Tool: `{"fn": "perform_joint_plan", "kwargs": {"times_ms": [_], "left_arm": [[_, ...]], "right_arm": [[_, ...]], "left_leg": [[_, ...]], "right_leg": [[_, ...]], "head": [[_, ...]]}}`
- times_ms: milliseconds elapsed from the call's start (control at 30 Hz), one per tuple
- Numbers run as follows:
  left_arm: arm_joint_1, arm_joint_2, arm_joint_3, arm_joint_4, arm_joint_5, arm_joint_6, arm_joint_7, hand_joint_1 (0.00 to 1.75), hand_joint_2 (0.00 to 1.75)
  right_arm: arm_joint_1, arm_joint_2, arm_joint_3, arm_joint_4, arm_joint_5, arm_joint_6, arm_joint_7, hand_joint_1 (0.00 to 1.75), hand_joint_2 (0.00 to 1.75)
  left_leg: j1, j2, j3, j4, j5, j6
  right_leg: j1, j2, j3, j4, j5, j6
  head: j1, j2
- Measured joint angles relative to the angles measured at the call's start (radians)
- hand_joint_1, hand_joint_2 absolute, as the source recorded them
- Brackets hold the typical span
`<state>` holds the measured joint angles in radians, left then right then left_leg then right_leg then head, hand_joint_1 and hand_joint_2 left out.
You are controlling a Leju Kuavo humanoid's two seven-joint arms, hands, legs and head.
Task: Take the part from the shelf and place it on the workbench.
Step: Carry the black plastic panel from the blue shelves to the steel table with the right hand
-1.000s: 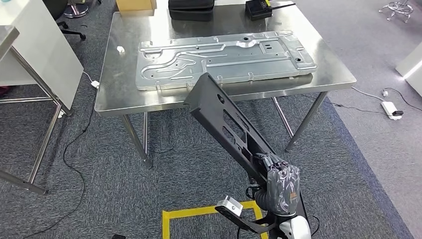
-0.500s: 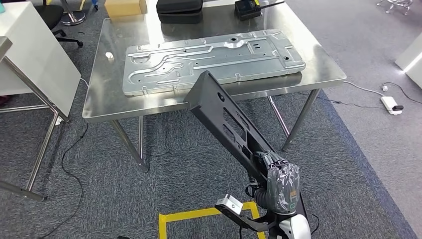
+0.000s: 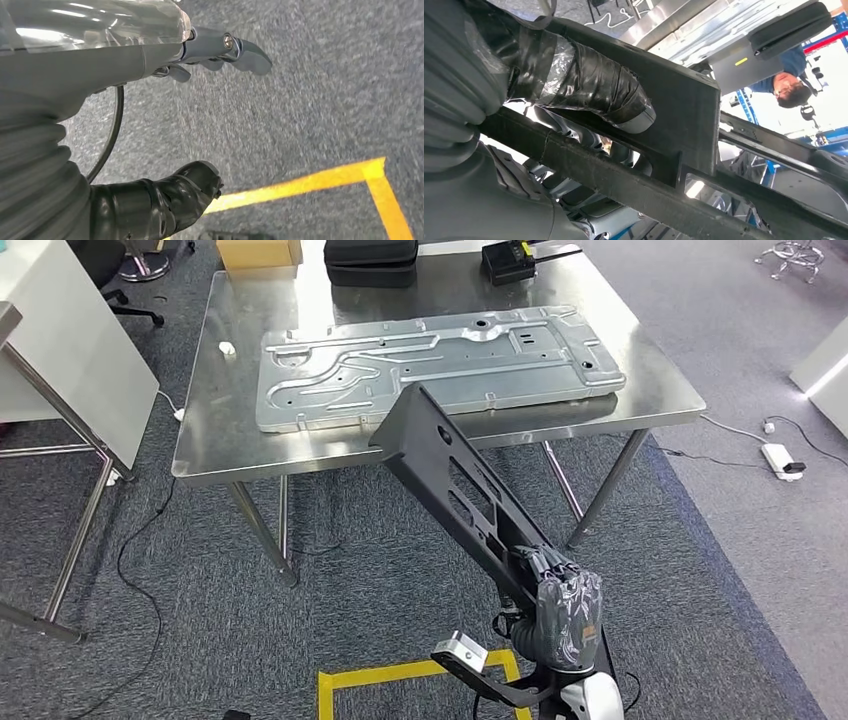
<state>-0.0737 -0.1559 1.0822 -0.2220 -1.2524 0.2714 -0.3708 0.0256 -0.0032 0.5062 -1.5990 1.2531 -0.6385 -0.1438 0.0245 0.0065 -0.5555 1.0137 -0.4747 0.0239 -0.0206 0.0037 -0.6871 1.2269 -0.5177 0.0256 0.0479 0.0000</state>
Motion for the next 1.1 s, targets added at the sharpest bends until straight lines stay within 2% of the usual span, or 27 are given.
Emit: {"fn": "perform_joint_plan", "kwargs": {"times_ms": [67,100,167,233,267,333,400,433,467,500,567,600,667,767,833,900,933,967,1000,1033,1067,1100], "left_arm": [[0.000,-0.001,0.000,0.000,0.000,-0.001,0.000,0.00,1.75],[0.000,-0.001,0.000,0.000,0.000,-0.001,0.000,0.00,1.75],[-0.001,-0.001,0.000,0.000,0.000,-0.001,0.000,0.00,1.75],[-0.002,-0.001,0.000,0.000,0.000,-0.001,0.000,0.00,1.75],[-0.002,-0.001,0.000,0.000,0.000,-0.001,0.000,0.00,1.75],[-0.002,-0.001,0.000,0.000,0.000,-0.002,0.000,0.00,1.75],[0.000,-0.001,0.000,0.000,-0.002,-0.004,0.000,0.00,1.75],[0.001,-0.001,0.000,0.000,-0.003,-0.004,0.000,0.00,1.75],[0.002,-0.001,0.000,0.000,-0.004,-0.004,0.000,0.00,1.75],[0.002,-0.001,0.000,0.000,-0.004,-0.004,0.000,0.00,1.75],[0.003,0.002,0.000,0.000,-0.005,-0.004,0.000,0.00,1.75],[0.002,0.003,0.000,0.000,-0.005,-0.004,0.000,0.00,1.75],[0.000,0.005,0.000,0.000,-0.006,-0.004,0.000,0.00,1.75],[0.001,0.003,-0.001,0.000,-0.007,-0.005,0.000,0.00,1.75],[0.002,0.001,-0.001,0.000,-0.007,-0.005,0.000,0.00,1.75],[0.000,0.001,-0.001,0.000,-0.008,-0.005,0.000,0.00,1.75],[0.000,0.001,-0.001,0.000,-0.008,-0.005,0.000,0.00,1.75],[0.000,0.001,-0.001,0.000,-0.010,-0.005,0.000,0.00,1.75],[0.000,0.001,-0.001,0.000,-0.011,-0.005,0.000,0.00,1.75],[0.001,0.000,-0.001,0.000,-0.012,-0.005,0.000,0.00,1.75],[0.001,0.000,-0.001,0.000,-0.013,-0.005,0.001,0.00,1.75],[0.001,-0.001,-0.001,0.000,-0.013,-0.006,0.001,0.00,1.75]], "right_arm": [[-0.001,0.000,0.000,0.000,0.000,0.000,0.000,1.75,1.75],[-0.001,0.000,0.000,0.000,0.000,0.000,0.000,1.75,1.75],[-0.001,0.000,0.000,0.000,0.000,-0.001,0.000,1.75,1.75],[-0.001,0.001,0.000,0.000,0.000,-0.001,0.000,1.75,1.75],[-0.001,0.001,0.000,-0.001,0.000,-0.001,0.000,1.75,1.75],[-0.002,0.002,0.000,-0.001,0.000,-0.002,0.000,1.75,1.75],[-0.003,0.002,0.000,-0.001,0.000,-0.002,0.000,1.75,1.75],[-0.002,0.002,0.000,0.000,0.000,-0.002,0.000,1.75,1.75],[-0.002,0.002,0.000,0.000,0.000,-0.002,0.000,1.75,1.75],[-0.002,0.002,0.000,0.000,0.000,-0.002,0.000,1.75,1.75],[-0.003,0.002,0.000,0.000,-0.001,-0.002,0.000,1.75,1.75],[-0.003,0.002,0.000,0.000,-0.001,-0.002,0.000,1.75,1.75],[-0.004,0.002,0.000,0.000,-0.002,-0.002,-0.001,1.75,1.75],[-0.006,0.002,0.000,-0.002,-0.003,-0.002,-0.002,1.75,1.75],[-0.007,0.002,0.000,-0.002,-0.003,-0.002,-0.002,1.75,1.75],[-0.007,0.002,0.000,-0.001,-0.003,-0.002,-0.003,1.75,1.75],[-0.007,0.002,0.000,-0.001,-0.003,-0.002,-0.003,1.75,1.75],[-0.007,0.002,0.000,-0.001,-0.003,-0.002,-0.003,1.75,1.75],[-0.007,0.002,0.000,0.000,-0.003,-0.002,-0.003,1.75,1.75],[-0.007,0.002,0.000,0.000,-0.003,-0.002,-0.003,1.75,1.75],[-0.009,0.002,0.000,0.000,-0.003,-0.002,-0.004,1.75,1.75],[-0.010,0.002,0.000,0.000,-0.003,-0.001,-0.004,1.75,1.75]], "left_leg": [[0.001,-0.001,0.007,0.004,-0.010,-0.011],[0.000,-0.001,0.008,0.005,-0.013,-0.018],[-0.003,-0.001,0.009,0.002,-0.015,-0.030],[-0.001,0.000,0.011,0.004,-0.022,-0.041],[0.000,0.000,0.004,0.023,-0.034,-0.045],[0.000,0.000,-0.043,0.122,-0.085,-0.047],[-0.001,0.000,-0.116,0.255,-0.132,-0.047],[-0.001,0.000,-0.139,0.288,-0.132,-0.046],[-0.002,0.000,-0.143,0.283,-0.111,-0.043],[-0.004,-0.001,-0.128,0.239,-0.074,-0.038],[-0.011,-0.002,-0.074,0.107,-0.001,-0.021],[-0.014,-0.002,-0.053,0.057,0.016,-0.014],[-0.021,-0.002,-0.038,0.024,0.015,-0.007],[-0.014,-0.002,-0.025,0.001,0.017,0.002],[-0.008,0.000,-0.012,-0.011,0.018,0.010],[-0.008,0.000,-0.007,-0.011,0.013,0.013],[-0.007,0.000,-0.004,-0.011,0.010,0.013],[-0.006,0.000,0.000,-0.010,0.006,0.011],[-0.005,-0.001,0.005,-0.008,0.001,0.008],[-0.003,-0.002,0.012,-0.006,-0.005,0.003],[-0.003,-0.002,0.015,-0.003,-0.012,-0.003],[-0.004,-0.003,0.016,0.000,-0.017,-0.010]], "right_leg": [[0.000,-0.003,0.057,-0.125,0.054,-0.002],[0.003,-0.003,0.075,-0.163,0.063,-0.005],[0.010,-0.001,0.081,-0.177,0.055,-0.015],[0.008,0.001,0.085,-0.181,0.054,-0.029],[0.006,0.002,0.089,-0.185,0.054,-0.037],[0.007,0.000,0.097,-0.190,0.051,-0.051],[0.014,-0.001,0.100,-0.189,0.046,-0.060],[0.017,0.000,0.103,-0.189,0.043,-0.063],[0.021,0.001,0.108,-0.188,0.039,-0.064],[0.023,0.003,0.114,-0.188,0.035,-0.065],[0.029,0.005,0.126,-0.187,0.025,-0.062],[0.030,0.005,0.128,-0.185,0.021,-0.059],[0.030,0.004,0.126,-0.185,0.018,-0.050],[0.028,0.002,0.125,-0.174,0.007,-0.034],[0.023,0.001,0.086,-0.093,-0.034,-0.023],[0.013,0.001,0.014,0.033,-0.079,-0.012],[0.008,0.001,-0.013,0.071,-0.081,-0.008],[0.004,0.001,-0.022,0.075,-0.065,-0.004],[0.000,0.000,-0.012,0.038,-0.030,-0.002],[-0.003,-0.002,0.013,-0.028,0.014,0.000],[-0.003,-0.003,0.039,-0.089,0.044,0.001],[-0.001,-0.003,0.062,-0.140,0.061,-0.002]], "head": [[0.000,0.000],[0.000,0.000],[-0.001,0.000],[-0.002,0.000],[-0.003,0.000],[-0.005,0.000],[-0.006,0.000],[-0.006,0.000],[-0.006,0.000],[-0.006,0.000],[-0.006,0.000],[-0.006,0.000],[-0.006,0.000],[-0.005,0.000],[-0.003,0.000],[-0.002,0.000],[-0.002,0.000],[-0.002,0.000],[-0.002,0.000],[-0.002,0.000],[-0.002,0.000],[-0.002,0.000]]}}
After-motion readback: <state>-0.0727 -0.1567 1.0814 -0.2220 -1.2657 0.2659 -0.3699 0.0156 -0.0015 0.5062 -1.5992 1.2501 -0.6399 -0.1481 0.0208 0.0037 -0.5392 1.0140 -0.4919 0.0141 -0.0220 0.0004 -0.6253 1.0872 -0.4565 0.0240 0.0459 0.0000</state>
